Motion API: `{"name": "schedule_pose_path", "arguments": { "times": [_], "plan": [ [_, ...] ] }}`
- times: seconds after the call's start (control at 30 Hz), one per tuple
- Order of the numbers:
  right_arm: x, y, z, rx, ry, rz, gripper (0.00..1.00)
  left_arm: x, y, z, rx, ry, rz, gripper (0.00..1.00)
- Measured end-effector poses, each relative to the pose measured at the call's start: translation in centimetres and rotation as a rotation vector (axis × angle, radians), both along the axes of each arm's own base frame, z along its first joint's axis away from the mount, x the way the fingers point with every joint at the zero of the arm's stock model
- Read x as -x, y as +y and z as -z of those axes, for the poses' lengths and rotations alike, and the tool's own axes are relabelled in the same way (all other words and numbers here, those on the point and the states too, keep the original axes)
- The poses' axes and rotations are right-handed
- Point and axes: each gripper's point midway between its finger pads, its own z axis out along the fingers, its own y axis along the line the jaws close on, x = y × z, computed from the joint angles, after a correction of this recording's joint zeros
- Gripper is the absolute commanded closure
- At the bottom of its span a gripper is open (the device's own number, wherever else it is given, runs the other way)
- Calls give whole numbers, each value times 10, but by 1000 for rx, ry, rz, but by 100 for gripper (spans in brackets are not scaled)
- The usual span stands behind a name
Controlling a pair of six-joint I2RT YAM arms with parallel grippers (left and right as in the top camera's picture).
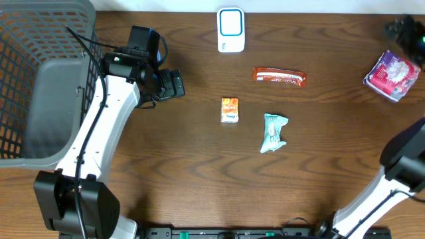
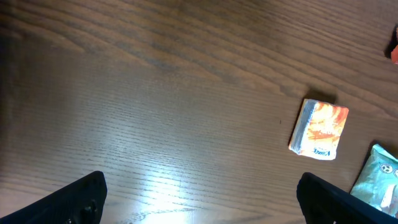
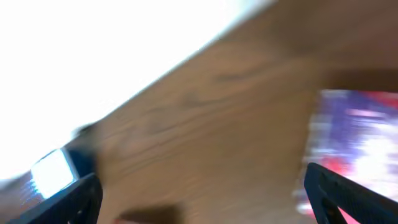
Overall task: Scan the item barcode
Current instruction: 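Carry the pink pack to the right edge and release it, then grasp the red-orange snack bar with the right gripper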
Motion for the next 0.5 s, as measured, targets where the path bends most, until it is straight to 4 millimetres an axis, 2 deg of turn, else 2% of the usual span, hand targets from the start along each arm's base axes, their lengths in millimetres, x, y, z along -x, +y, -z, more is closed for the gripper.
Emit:
{"name": "schedule_pose_path", "arguments": {
  "times": [0.07,0.1,0.17,0.27,0.33,0.5],
  "plan": [
    [-3,37,-19,-7,-41,-108,10,0,0,0,0,0,0,2],
    [-4,54,-22,-5,-50,-162,12,0,0,0,0,0,0,2],
    [-6,93,-17,2,-41,-280,11,0,0,0,0,0,0,2],
    [-8,148,5,37,-10,-450,9,0,0,0,0,0,0,2],
    [-12,181,30,96,32,-533,7,0,0,0,0,0,0,2],
    [-18,233,95,315,172,-625,8,0,0,0,0,0,0,2]
  ]
}}
